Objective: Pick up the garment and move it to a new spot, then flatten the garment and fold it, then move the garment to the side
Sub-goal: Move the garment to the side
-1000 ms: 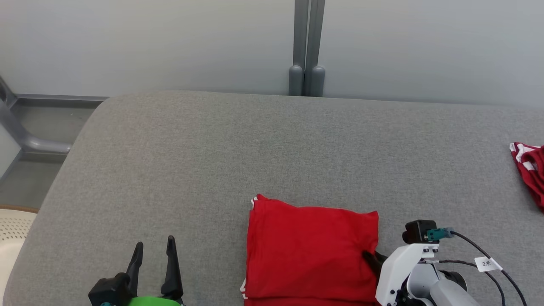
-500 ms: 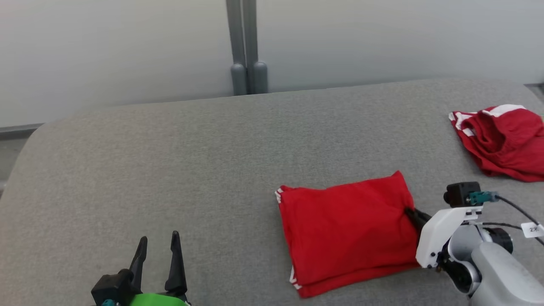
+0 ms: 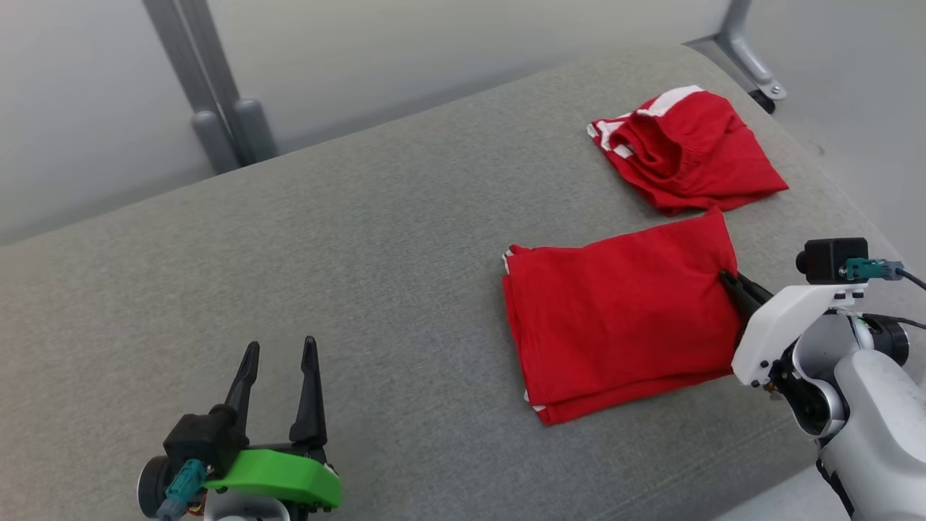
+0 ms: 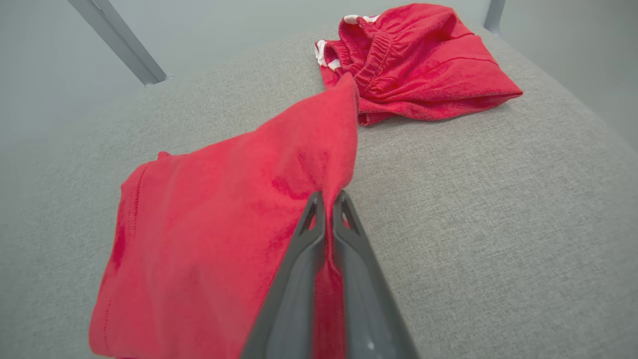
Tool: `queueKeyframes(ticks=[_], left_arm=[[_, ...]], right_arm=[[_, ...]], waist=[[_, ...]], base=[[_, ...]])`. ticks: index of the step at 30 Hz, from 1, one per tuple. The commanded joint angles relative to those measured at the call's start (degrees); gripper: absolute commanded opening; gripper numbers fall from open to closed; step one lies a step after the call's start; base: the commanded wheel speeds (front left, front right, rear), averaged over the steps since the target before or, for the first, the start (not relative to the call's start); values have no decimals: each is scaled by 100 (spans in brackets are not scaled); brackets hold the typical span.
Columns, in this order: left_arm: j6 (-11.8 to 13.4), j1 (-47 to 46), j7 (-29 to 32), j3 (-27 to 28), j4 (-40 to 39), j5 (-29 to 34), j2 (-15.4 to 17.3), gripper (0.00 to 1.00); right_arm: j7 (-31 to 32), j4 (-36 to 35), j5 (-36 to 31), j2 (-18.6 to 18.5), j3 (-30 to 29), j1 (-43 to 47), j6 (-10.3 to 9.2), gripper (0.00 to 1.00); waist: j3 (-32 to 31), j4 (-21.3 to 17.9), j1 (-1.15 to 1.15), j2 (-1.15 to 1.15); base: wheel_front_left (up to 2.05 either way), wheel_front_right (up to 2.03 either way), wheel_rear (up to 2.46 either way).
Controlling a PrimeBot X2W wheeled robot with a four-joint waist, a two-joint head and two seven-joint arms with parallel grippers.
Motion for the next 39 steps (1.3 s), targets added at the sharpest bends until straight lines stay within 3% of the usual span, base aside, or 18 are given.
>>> queueKeyframes(ticks=[1, 8, 28, 39], left_arm=[[-30, -132, 1, 20, 27, 44, 25, 100], [-93, -225, 1, 55, 129, 123, 28, 100], [44, -196, 2, -65, 76, -202, 26, 100], [41, -238, 2, -92, 31, -145, 26, 100]], right_arm=[[-39, -40, -39, 56, -7, -123, -4, 0], [-182, 18, -94, 216, 16, -276, -4, 0], [-270, 929, -650, 413, -114, -2182, -4, 0], [-488, 1965, -1144, 70, -568, -3099, -4, 0]], waist=[[493, -795, 0, 0], [540, -759, 0, 0], [370, 417, 0, 0], [517, 796, 0, 0]], base=[[0, 0, 0], [0, 0, 0], [0, 0, 0], [0, 0, 0]])
